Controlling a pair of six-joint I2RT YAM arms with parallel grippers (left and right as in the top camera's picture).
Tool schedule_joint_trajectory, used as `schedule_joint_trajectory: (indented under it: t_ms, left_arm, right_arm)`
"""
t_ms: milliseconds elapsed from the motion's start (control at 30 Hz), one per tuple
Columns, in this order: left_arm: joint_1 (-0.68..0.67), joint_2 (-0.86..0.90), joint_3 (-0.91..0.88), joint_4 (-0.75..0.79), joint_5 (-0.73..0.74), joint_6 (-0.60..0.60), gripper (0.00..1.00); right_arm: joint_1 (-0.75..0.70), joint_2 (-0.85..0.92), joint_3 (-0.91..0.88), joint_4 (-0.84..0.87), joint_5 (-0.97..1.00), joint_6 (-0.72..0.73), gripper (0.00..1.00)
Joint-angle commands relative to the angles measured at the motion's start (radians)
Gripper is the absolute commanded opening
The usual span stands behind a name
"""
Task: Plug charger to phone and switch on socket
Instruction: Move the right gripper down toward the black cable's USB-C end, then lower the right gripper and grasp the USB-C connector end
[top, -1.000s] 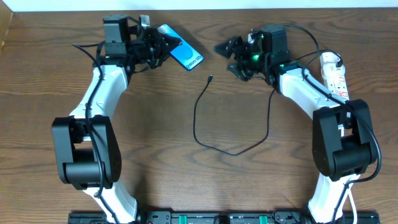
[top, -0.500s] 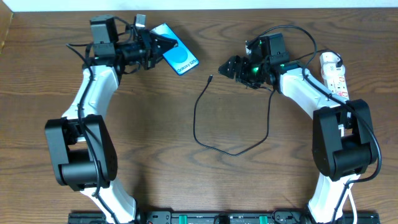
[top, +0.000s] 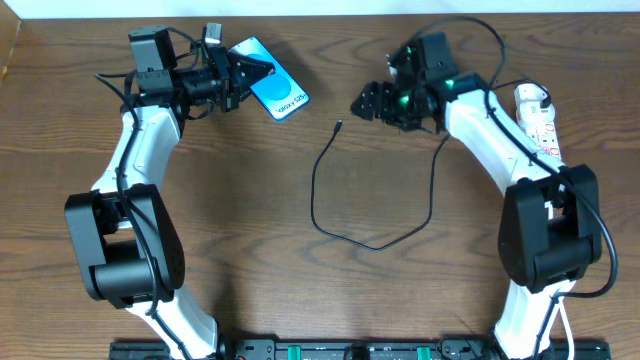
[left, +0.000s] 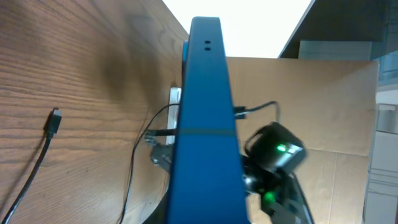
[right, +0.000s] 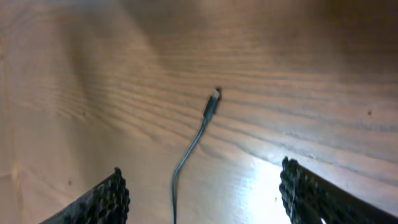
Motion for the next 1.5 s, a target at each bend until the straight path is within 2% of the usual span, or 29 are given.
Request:
schedule_joint_trajectory:
  t_ms: [0,200,267,500,700,1000,1467]
  left_arm:
    - [0.008,-0.018,0.007,0.005,0.043,0.016,0.08]
    - [0.055,-0.018,0.007,0.005,0.043,0.003,0.07]
    - [0.081,-0.018,0.007,0.005,0.043,-0.014,0.07]
    - [0.111,-0.018,0.007,0.005,0.043,-0.025,0.08]
    - [0.111,-0.018,0.007,0.005,0.043,-0.025,0.07]
    - [0.108,-0.018,0.006,0.005,0.043,-0.025,0.07]
    - [0.101,-0.018,0.006,0.004,0.043,-0.024,0.07]
  right_arm:
    - [0.046,-0.006,0.090,-0.044,0.126,-0.041,0.75]
    - [0.106,-0.006,0.178,-0.097,0.262,-0.029,0.68]
    - [0.129,-0.004,0.180,-0.090,0.299,-0.001,0.63]
    - [0.184,0.078,0.180,-0.052,0.314,0.040,0.52]
    - [0.220,0.165,0.180,-0.021,0.322,0.058,0.48]
    - [0.264,0.220,0.180,-0.021,0.473,0.064,0.45]
    - [0.274,0.299,0.180,-0.002,0.477,0.072,0.39]
